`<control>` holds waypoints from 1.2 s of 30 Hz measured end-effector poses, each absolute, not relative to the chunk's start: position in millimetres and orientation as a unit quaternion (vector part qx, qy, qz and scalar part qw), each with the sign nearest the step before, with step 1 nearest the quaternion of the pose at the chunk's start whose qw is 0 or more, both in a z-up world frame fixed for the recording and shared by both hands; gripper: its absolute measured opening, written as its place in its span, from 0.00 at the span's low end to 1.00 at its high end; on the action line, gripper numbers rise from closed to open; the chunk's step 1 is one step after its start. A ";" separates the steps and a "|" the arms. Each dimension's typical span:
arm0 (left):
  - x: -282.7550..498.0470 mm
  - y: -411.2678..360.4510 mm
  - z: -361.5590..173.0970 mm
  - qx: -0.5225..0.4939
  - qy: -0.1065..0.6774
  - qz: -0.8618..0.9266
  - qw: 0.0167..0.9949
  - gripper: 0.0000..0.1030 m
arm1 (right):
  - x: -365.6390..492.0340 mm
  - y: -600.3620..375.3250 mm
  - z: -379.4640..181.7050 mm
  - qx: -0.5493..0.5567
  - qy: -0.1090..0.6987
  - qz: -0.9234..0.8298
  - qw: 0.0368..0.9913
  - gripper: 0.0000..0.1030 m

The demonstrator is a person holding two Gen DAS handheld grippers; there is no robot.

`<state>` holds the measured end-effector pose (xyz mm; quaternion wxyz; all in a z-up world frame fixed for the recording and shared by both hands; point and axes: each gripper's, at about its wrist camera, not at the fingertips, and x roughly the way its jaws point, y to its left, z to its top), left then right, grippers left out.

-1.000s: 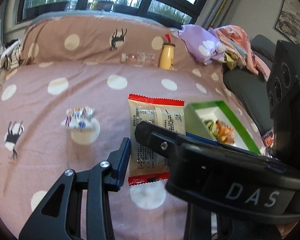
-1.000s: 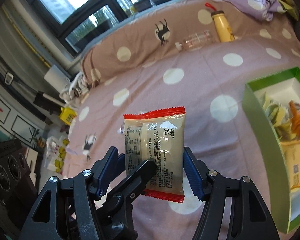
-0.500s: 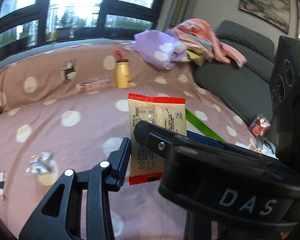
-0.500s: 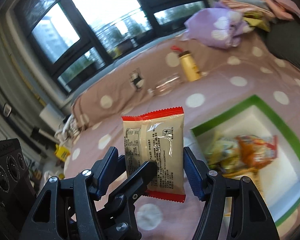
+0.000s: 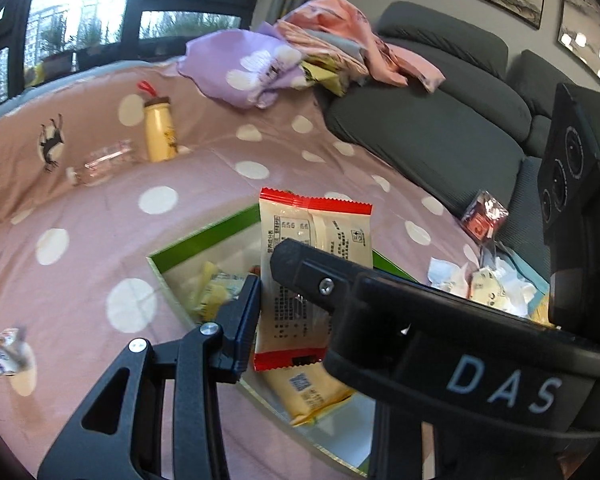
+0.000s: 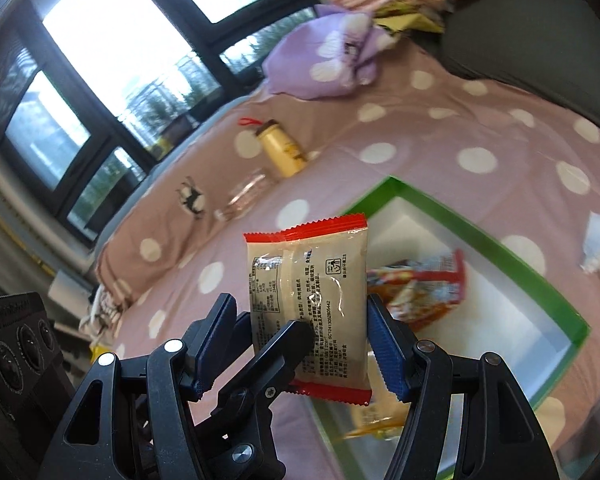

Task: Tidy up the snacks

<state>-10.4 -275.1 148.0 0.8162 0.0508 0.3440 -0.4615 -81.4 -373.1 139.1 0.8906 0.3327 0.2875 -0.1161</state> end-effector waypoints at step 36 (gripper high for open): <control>3.0 -331.5 86.3 0.055 0.463 -0.463 0.754 0.33 | -76.0 -429.1 72.5 0.398 0.372 -0.180 0.819 0.66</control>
